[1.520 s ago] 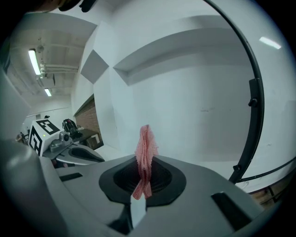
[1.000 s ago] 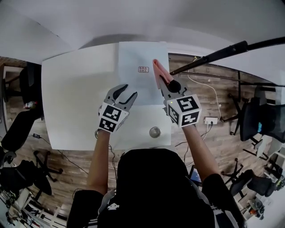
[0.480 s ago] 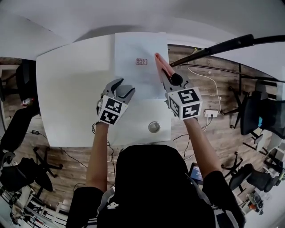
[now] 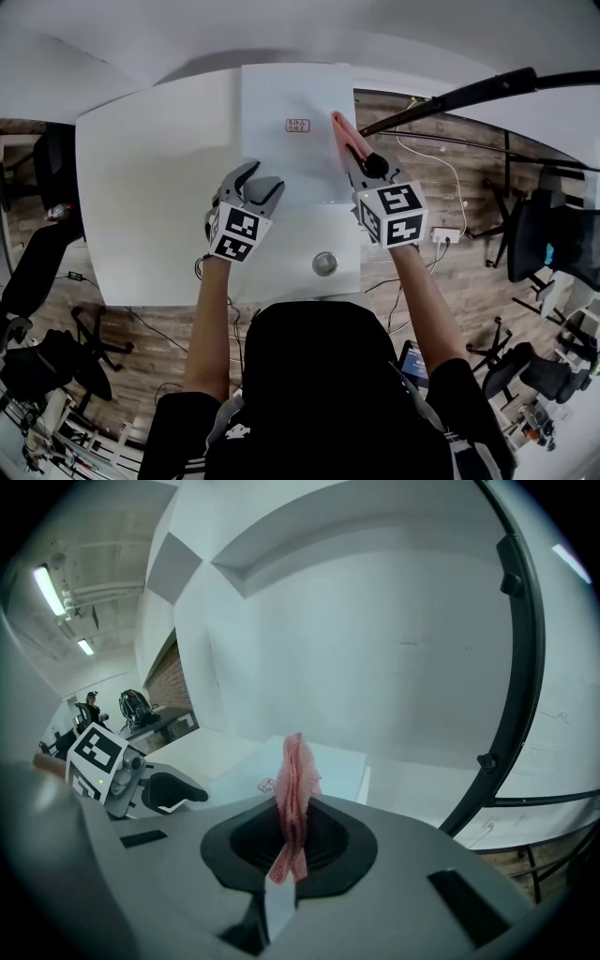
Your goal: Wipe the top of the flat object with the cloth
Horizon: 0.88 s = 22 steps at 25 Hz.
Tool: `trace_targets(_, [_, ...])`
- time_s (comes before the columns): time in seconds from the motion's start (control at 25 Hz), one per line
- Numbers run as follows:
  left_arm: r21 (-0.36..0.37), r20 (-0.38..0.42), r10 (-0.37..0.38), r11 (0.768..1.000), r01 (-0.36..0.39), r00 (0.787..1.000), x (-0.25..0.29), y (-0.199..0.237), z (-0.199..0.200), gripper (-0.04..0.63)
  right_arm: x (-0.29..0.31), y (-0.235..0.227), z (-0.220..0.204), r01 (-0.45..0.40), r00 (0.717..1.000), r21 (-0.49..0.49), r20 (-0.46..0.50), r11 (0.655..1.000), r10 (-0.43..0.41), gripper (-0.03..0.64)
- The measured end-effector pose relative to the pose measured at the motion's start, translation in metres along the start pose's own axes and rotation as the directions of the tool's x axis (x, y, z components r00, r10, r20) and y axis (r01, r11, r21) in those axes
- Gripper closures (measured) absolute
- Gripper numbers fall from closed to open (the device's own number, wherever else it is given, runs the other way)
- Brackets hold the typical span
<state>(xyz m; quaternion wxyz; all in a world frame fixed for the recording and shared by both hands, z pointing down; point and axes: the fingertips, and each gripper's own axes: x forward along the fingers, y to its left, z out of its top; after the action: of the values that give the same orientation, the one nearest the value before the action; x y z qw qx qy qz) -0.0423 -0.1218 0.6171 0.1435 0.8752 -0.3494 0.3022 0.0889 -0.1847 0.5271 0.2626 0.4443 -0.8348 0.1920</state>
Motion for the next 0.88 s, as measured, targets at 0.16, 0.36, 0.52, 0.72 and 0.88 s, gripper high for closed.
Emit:
trace_targets(0.16, [0.001, -0.009, 0.002, 1.000, -0.002, 1.000, 0.001, 0.000, -0.001, 0.354, -0.001, -0.010, -0.002, 0.021, 1.000, -0.029, -0.015, 0.999, -0.022, 0.572])
trace_targets(0.36, [0.001, 0.002, 0.001, 1.000, -0.001, 1.000, 0.001, -0.001, -0.001, 0.354, 0.000, -0.037, -0.004, 0.075, 0.997, -0.032, -0.022, 0.997, -0.076, 0.572])
trace_targets(0.52, [-0.002, 0.000, 0.001, 1.000, -0.001, 1.000, 0.001, -0.001, -0.001, 0.354, -0.001, -0.048, -0.005, 0.103, 0.994, -0.075, -0.036, 0.992, -0.106, 0.572])
trace_targets(0.72, [-0.005, 0.001, 0.006, 1.000, -0.006, 1.000, 0.001, 0.000, 0.000, 0.354, 0.011, -0.035, -0.028, 0.061, 0.992, -0.101, -0.108, 0.993, -0.072, 0.572])
trace_targets(0.88, [-0.007, 0.004, 0.004, 1.000, -0.004, 1.000, 0.001, -0.001, -0.001, 0.354, 0.022, -0.019, -0.057, 0.023, 0.985, -0.101, -0.169, 0.995, -0.040, 0.572])
